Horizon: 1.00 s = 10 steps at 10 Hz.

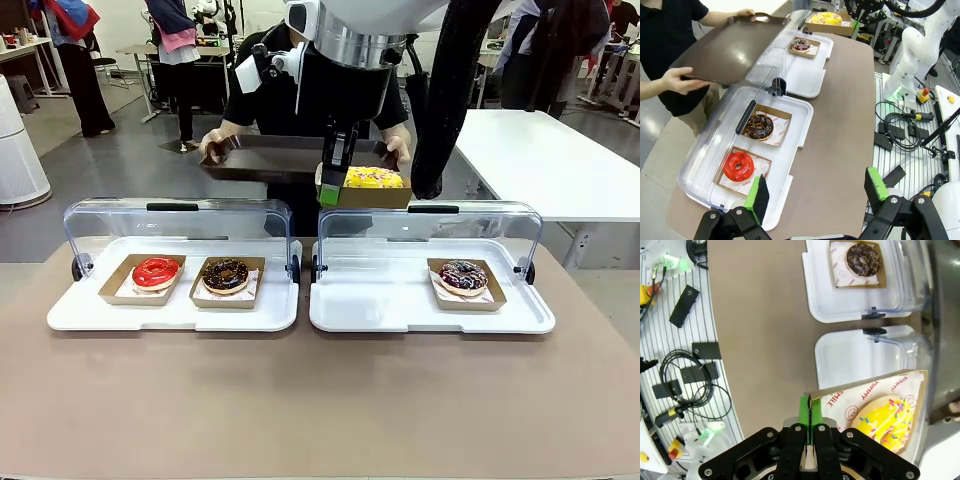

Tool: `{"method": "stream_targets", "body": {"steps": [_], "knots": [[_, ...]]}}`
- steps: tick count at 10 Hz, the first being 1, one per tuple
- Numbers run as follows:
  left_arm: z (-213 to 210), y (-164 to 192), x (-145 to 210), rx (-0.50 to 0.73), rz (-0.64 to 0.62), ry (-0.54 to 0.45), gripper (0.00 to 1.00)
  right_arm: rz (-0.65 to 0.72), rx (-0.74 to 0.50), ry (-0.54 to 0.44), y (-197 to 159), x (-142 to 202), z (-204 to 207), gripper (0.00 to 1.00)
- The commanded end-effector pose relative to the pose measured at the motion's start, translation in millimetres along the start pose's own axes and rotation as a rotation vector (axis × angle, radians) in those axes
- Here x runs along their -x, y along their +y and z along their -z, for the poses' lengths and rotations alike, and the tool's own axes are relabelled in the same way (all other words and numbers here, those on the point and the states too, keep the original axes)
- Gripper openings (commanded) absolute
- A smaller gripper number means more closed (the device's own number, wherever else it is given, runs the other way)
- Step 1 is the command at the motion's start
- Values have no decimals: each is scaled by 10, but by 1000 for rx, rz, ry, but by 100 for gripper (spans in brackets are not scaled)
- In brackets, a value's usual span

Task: Provide the desired donut to the person.
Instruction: Pick up and lift the Paper togo box containing the Donut pointed at by the person, then place the picked Paper togo box onto the Handle tray extended by the person.

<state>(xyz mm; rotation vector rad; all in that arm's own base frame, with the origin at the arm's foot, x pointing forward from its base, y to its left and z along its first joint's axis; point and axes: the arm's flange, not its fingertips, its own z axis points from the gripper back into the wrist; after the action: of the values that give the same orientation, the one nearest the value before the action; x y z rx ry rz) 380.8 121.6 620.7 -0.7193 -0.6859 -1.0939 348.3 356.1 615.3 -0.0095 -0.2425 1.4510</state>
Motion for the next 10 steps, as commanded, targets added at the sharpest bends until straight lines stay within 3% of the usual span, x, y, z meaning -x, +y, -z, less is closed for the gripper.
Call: {"method": "stream_targets", "body": {"steps": [1,10], "knots": [[-22,-10,-1,7,4,-2,100,1,6,7,44,50,29,0],[-22,-10,-1,7,4,-2,100,1,6,7,44,50,29,0]]}}
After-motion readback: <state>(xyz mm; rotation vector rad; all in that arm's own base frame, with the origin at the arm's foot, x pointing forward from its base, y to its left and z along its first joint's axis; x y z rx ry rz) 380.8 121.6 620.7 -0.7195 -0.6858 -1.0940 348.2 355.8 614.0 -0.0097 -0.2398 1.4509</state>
